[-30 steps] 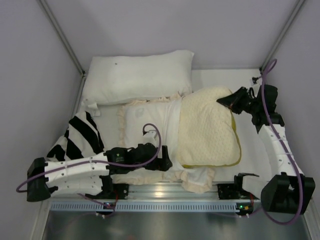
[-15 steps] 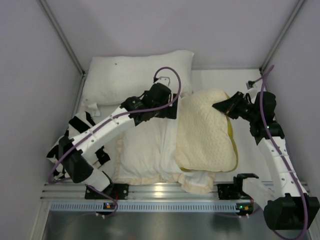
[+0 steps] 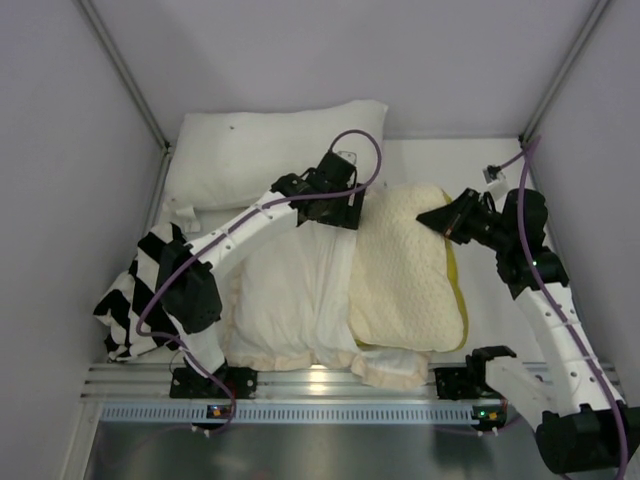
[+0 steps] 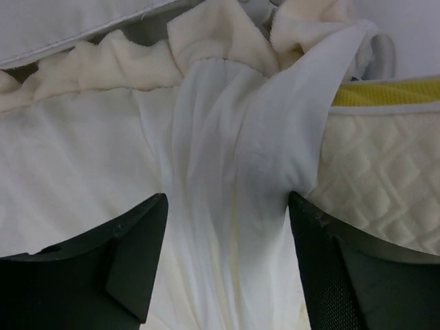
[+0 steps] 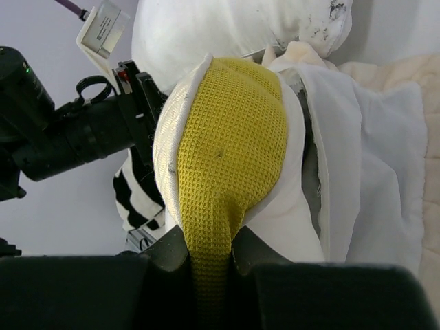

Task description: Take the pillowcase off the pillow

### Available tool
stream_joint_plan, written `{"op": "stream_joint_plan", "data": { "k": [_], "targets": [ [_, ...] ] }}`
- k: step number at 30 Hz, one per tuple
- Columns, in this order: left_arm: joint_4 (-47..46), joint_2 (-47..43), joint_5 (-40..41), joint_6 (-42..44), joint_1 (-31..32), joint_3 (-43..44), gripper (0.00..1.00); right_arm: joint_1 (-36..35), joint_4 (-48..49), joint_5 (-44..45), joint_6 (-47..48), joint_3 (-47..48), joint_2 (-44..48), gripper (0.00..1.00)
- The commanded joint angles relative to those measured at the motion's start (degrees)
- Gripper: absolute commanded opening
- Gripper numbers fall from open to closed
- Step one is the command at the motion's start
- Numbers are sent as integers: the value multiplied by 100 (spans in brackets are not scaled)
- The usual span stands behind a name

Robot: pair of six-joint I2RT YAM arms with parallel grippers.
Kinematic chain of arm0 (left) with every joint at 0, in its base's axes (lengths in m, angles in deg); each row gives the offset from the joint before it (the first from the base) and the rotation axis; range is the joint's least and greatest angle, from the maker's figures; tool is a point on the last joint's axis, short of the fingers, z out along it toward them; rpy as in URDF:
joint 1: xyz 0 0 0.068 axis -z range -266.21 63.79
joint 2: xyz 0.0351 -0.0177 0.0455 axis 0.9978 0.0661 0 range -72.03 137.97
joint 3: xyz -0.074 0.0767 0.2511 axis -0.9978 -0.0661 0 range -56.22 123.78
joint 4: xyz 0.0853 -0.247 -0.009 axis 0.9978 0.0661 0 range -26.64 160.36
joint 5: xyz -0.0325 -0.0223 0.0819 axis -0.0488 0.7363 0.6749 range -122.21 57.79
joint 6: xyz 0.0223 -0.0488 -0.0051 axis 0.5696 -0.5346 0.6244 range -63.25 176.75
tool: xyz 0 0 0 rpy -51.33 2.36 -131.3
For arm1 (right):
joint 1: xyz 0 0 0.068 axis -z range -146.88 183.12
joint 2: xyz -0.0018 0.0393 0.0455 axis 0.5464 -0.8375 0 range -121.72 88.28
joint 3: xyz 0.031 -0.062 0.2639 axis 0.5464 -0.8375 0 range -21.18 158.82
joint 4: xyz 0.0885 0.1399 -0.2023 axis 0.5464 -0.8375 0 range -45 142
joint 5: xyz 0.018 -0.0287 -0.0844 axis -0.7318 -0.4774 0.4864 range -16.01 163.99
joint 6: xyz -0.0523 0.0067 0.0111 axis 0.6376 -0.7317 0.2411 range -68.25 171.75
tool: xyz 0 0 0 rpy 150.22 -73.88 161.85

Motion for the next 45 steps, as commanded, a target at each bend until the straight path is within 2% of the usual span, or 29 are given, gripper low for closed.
{"op": "stream_joint_plan", "data": {
  "k": [1,2,4,5,14,19,28,29,32,33,35,36,38,42,45],
  "targets": [
    [-470,180,-421,-46,-300,135,72,-160,82,-177,-32,370,231,0],
    [-549,163,-466,-81,-354,48,42,-160,64,-177,-32,396,257,0],
    [-751,93,-484,-177,-546,-268,10,-169,12,-168,-24,458,284,0],
    [-760,75,-484,-222,-626,-357,0,-169,3,-168,-24,484,301,0],
    [-848,-522,-221,-301,-1619,-1640,0,-160,-156,69,-41,950,469,0],
    [-919,-1111,-272,-258,-2067,-2422,0,-160,-200,210,-112,1661,381,0],
    [-893,-2639,-624,-240,-2112,-3134,0,-99,-200,429,-59,1803,82,0],
    [-866,-2754,-659,-248,-2121,-3152,1,-99,-182,430,-67,1777,73,0],
    [-857,-3123,-1219,-284,-2112,-3214,37,-99,-191,482,-59,1715,38,0],
    [-848,-3272,-1396,-310,-2112,-3231,61,-99,-182,509,-41,1680,38,0],
    [-857,-3448,-1932,-476,-2112,-3266,74,-99,-191,579,-41,1627,12,0],
    [-892,-3684,-2117,-590,-2086,-3380,85,-99,-182,588,-41,1575,3,0],
    [-1032,-3975,-2607,-854,-1998,-3573,89,-99,-191,640,-24,1539,-50,0],
    [-1147,-4775,-2743,-1258,-1533,-4004,92,-90,-147,711,-24,1460,-129,0],
    [-1200,-5161,-2506,-1619,-683,-4426,91,-81,-33,737,-85,1434,-155,0]
  ]
}}
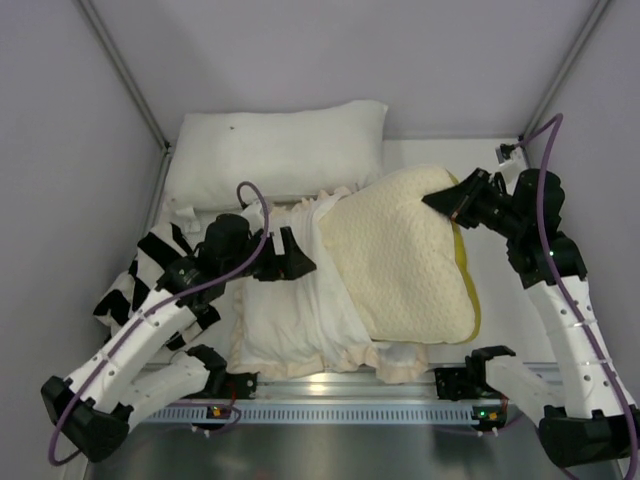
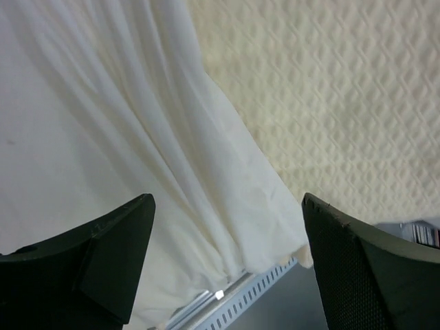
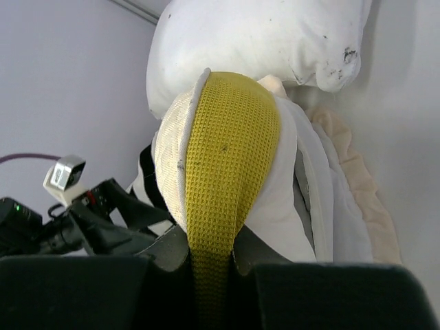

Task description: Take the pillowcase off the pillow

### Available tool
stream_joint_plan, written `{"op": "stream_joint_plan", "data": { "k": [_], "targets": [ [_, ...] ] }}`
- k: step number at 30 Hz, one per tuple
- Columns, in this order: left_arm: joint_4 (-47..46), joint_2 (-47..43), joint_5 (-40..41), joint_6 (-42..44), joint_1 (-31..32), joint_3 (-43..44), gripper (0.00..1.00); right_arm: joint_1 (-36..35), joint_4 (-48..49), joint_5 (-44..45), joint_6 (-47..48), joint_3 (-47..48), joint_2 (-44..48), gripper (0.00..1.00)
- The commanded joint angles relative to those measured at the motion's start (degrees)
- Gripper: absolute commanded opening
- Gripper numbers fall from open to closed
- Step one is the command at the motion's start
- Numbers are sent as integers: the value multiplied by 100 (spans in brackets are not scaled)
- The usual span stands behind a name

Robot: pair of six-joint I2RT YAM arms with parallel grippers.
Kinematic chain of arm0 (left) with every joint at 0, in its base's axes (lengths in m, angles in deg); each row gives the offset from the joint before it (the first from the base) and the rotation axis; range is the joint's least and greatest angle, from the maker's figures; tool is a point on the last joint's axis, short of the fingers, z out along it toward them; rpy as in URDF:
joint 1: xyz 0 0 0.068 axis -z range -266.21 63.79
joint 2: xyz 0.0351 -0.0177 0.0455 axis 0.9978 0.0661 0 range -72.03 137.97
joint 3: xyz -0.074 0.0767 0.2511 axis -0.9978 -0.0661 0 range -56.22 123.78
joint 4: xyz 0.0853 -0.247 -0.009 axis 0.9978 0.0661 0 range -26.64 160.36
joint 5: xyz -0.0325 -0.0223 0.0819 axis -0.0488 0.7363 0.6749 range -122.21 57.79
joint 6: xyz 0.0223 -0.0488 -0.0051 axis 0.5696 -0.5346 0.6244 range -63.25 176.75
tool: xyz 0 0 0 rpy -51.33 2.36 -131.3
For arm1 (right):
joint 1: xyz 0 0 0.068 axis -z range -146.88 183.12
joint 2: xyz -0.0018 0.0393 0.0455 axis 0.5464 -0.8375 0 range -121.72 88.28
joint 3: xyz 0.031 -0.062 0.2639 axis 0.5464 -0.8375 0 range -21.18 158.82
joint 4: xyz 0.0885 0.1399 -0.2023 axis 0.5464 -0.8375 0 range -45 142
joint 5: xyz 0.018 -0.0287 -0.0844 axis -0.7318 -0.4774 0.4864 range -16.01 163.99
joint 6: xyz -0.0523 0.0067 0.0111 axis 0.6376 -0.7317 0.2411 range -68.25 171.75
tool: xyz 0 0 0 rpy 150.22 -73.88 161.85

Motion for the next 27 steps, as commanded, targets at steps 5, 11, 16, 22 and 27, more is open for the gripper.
{"op": "stream_joint_plan", "data": {
  "k": [5,11,16,22,27],
  "targets": [
    [-548,-653,586,-1269,1841,-1103,90,61,973,241,-85,-37,65,0],
    [-767,-531,1237,-1726,2572,-1613,90,69,964,224,-50,-134,188,0],
    [-1470,-102,1062,-1806,2651,-1667,91,70,965,154,-50,-169,259,0],
    [-1524,900,1298,-1665,3108,-1184,83,96,956,145,3,-187,285,0],
    [-1506,903,1615,-1814,3416,-1332,20,113,956,258,64,-152,215,0]
  ]
}}
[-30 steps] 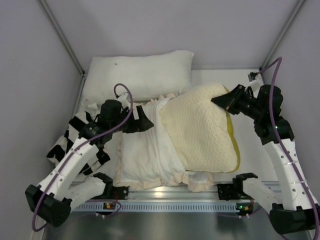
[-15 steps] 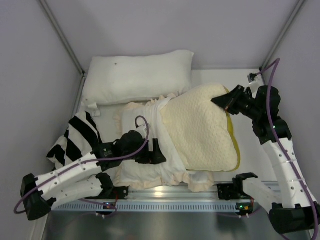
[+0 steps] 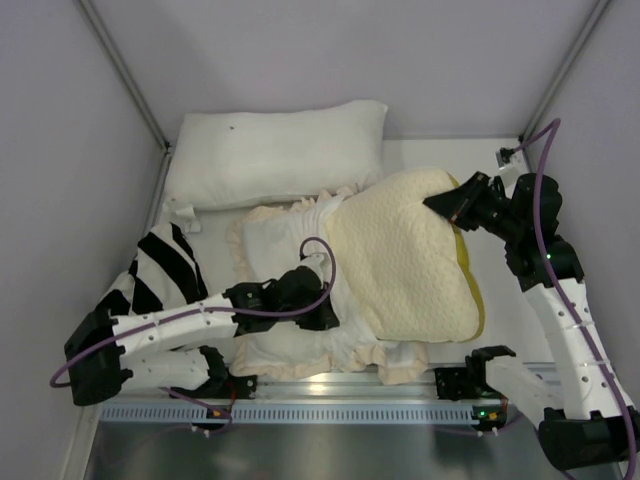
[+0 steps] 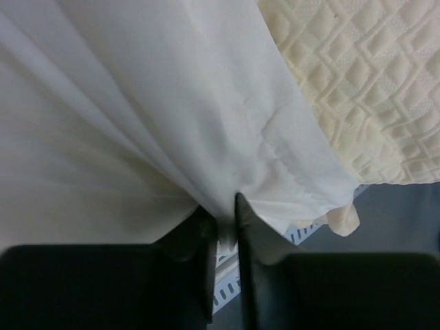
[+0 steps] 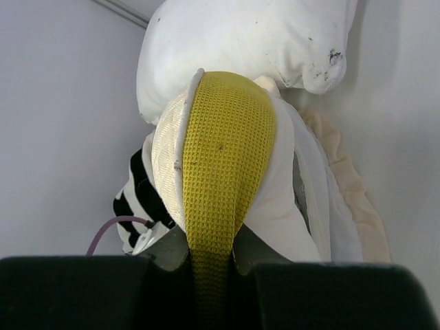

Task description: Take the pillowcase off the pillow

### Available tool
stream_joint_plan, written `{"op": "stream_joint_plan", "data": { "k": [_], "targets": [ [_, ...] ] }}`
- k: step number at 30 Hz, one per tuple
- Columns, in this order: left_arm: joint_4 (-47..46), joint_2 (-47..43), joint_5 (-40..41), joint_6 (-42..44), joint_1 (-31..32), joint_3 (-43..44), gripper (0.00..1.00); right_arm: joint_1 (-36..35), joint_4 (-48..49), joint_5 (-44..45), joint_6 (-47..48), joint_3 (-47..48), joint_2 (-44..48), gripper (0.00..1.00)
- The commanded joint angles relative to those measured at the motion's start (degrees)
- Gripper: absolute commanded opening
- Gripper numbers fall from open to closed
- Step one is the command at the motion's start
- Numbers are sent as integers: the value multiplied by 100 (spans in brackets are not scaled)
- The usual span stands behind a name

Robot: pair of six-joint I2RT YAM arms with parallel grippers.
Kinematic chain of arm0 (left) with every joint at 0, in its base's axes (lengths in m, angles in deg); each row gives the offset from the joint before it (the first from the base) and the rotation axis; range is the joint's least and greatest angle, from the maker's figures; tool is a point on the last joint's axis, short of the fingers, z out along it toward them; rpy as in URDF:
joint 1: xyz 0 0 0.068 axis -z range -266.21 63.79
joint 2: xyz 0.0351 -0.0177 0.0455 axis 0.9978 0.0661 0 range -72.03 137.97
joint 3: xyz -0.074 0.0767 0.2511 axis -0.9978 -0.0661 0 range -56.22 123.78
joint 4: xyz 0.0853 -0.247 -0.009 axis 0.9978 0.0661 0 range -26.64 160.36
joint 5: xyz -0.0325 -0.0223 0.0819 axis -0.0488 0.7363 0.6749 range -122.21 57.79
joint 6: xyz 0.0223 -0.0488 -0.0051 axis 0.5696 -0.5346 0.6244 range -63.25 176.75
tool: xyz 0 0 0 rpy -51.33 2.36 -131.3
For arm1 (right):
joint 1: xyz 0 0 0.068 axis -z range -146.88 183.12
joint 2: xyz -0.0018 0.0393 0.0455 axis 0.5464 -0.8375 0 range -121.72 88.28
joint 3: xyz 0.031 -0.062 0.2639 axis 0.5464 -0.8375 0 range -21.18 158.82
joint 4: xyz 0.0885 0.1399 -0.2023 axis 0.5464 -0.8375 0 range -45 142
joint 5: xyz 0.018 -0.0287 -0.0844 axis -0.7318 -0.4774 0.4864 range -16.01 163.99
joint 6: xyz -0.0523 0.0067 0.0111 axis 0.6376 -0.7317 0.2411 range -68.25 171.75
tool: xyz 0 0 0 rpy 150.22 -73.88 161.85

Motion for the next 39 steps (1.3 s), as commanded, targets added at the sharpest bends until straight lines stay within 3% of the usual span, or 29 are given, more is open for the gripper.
{"op": "stream_joint_plan", "data": {
  "k": [1,4,9,13,18,22,25,26,28,29,31,39],
  "targets": [
    [-309,-297,192,-162,157,-56,9,98,741,161,40,143,108,0],
    [-300,-867,201,-320,157,-468,0,142,750,292,93,152,-15,0],
    [270,-1783,525,-663,157,-883,0,361,724,687,286,362,-235,0],
    [860,-2574,746,-865,166,-1023,0,1229,645,724,322,635,-305,0],
    [1475,-3137,957,-953,157,-936,0,2503,671,-223,94,741,-683,0],
    [1687,-3121,1088,-901,157,-787,0,2796,916,-629,-239,470,-842,0],
    [1669,-2892,1089,-875,157,-646,1,2770,1689,-1016,-688,-23,-815,0],
    [1660,-2813,1089,-840,157,-594,13,2770,1717,-1069,-698,-67,-859,0],
    [1660,-2532,1071,-778,157,-471,50,2770,1664,-1061,-602,-120,-894,0],
    [1660,-2436,1036,-708,166,-435,81,2770,1664,-1000,-584,-129,-903,0],
    [1678,-2216,1019,-594,157,-374,99,2770,1638,-938,-505,-121,-938,0],
    [1669,-2144,1115,-786,166,-619,99,3034,1647,-1061,-654,81,-1255,0]
  ]
}}
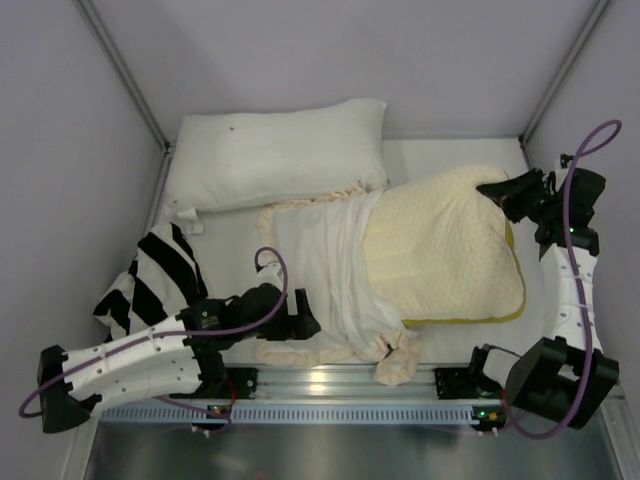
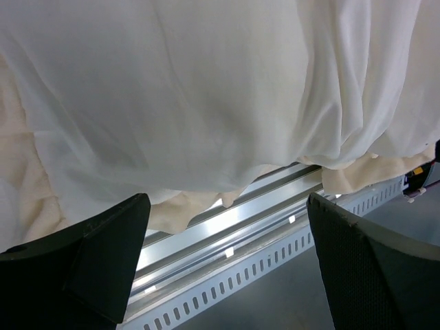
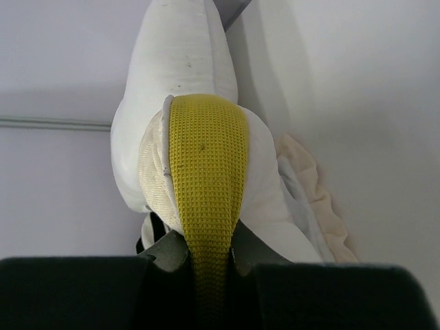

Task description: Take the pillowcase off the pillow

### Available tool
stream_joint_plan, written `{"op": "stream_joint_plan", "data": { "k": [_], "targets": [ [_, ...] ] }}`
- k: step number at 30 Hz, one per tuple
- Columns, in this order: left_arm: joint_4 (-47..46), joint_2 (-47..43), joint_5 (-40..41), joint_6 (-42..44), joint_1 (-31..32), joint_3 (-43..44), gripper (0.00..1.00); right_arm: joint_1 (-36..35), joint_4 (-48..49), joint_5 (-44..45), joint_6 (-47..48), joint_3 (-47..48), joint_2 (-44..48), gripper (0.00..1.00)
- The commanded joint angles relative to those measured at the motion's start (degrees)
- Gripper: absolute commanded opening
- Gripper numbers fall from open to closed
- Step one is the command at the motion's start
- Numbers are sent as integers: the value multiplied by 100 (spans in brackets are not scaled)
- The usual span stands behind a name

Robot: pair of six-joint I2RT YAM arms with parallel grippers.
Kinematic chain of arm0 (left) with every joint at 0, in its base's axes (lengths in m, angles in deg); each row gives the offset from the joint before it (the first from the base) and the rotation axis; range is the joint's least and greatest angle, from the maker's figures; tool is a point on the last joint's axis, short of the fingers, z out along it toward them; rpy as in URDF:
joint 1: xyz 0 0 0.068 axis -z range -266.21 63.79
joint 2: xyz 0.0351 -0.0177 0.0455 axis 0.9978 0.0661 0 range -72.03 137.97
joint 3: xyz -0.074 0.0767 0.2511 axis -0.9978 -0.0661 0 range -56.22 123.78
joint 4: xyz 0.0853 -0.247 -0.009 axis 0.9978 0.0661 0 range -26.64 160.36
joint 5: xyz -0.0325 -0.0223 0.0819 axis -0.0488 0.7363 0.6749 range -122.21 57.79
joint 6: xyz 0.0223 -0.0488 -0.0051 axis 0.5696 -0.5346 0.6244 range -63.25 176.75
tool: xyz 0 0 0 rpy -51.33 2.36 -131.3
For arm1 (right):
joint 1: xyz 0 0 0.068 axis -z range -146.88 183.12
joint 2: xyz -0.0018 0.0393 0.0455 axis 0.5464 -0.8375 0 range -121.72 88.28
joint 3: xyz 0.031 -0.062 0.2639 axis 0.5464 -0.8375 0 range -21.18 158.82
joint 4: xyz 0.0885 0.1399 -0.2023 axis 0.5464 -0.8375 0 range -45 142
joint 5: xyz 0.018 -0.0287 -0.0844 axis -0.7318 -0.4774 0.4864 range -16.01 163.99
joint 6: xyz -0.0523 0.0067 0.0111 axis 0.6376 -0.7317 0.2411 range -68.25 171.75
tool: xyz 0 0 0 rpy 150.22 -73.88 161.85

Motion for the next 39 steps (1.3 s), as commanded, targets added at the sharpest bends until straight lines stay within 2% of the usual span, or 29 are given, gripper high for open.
{"op": "stream_joint_plan", "data": {
  "k": [1,5,11,18,23,26,27,28,31,35,37,39],
  "targets": [
    [36,-92,153,-135,26,-55,99,195,949,143,-228,372,22,0],
    [-42,-84,198,-206,26,-205,99,221,967,117,-237,364,109,0],
    [-868,329,-127,-74,26,-197,99,212,1029,12,-324,258,329,0],
    [-1123,1452,-13,295,17,506,99,107,1055,-15,-333,152,470,0],
    [-1212,2087,144,357,17,639,98,28,1055,-50,-316,196,426,0],
    [-1247,2017,338,146,17,455,90,19,1055,-68,-289,205,435,0],
    [-1247,1965,321,120,17,332,82,19,1055,-68,-281,205,435,0],
    [-1238,1816,294,102,17,288,56,10,1064,-59,-272,205,417,0],
    [-1229,1412,154,5,26,77,12,1,1099,-50,-263,179,382,0],
    [-976,193,188,-161,26,-117,8,1,1099,-41,-193,144,294,0],
    [-624,-213,250,-223,26,-74,0,1,1108,-24,-175,117,259,0],
    [-308,-748,399,-258,26,23,0,-8,1125,3,-184,82,241,0]
  ]
}}
